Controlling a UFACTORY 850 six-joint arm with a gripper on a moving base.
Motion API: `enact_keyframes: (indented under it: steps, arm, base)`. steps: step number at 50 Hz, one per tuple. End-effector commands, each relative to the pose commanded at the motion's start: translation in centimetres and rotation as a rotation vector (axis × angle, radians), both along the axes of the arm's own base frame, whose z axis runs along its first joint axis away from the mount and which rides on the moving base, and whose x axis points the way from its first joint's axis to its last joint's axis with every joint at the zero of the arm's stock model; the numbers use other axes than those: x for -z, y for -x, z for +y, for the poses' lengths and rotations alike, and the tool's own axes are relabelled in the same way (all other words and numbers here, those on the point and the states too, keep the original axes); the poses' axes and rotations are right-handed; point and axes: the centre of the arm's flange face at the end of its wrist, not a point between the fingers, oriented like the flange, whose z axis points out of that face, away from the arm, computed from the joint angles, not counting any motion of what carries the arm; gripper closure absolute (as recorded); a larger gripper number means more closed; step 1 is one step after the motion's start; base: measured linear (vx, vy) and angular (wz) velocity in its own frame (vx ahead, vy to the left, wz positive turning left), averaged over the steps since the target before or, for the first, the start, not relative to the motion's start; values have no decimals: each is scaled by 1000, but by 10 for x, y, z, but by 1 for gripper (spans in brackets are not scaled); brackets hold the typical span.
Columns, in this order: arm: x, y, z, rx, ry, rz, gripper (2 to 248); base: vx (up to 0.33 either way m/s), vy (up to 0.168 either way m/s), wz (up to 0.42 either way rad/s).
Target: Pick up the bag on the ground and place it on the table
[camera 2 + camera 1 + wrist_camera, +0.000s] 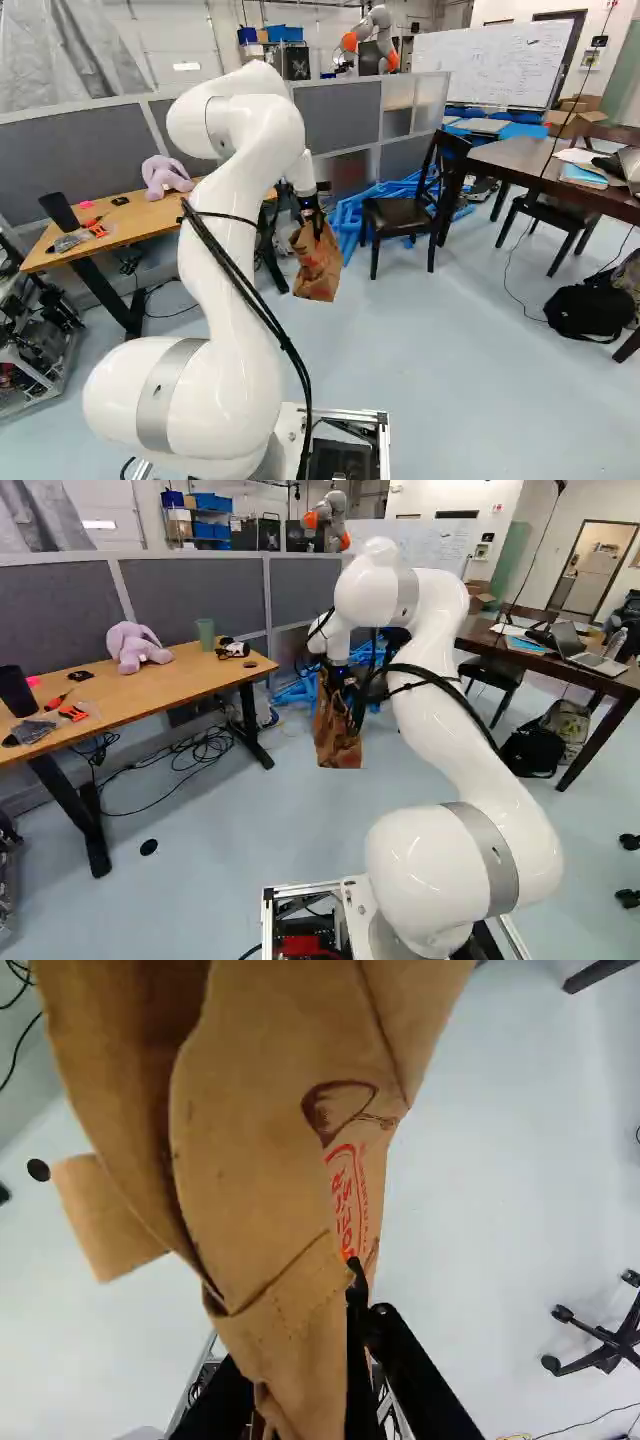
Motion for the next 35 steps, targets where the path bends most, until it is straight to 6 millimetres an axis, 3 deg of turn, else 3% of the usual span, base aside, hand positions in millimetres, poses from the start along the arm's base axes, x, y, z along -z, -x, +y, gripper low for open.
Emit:
enact_keyframes:
  steps: [35]
  arm:
    - [-55,13,0,0,-1,-58,229]
  base:
    - [0,0,0]
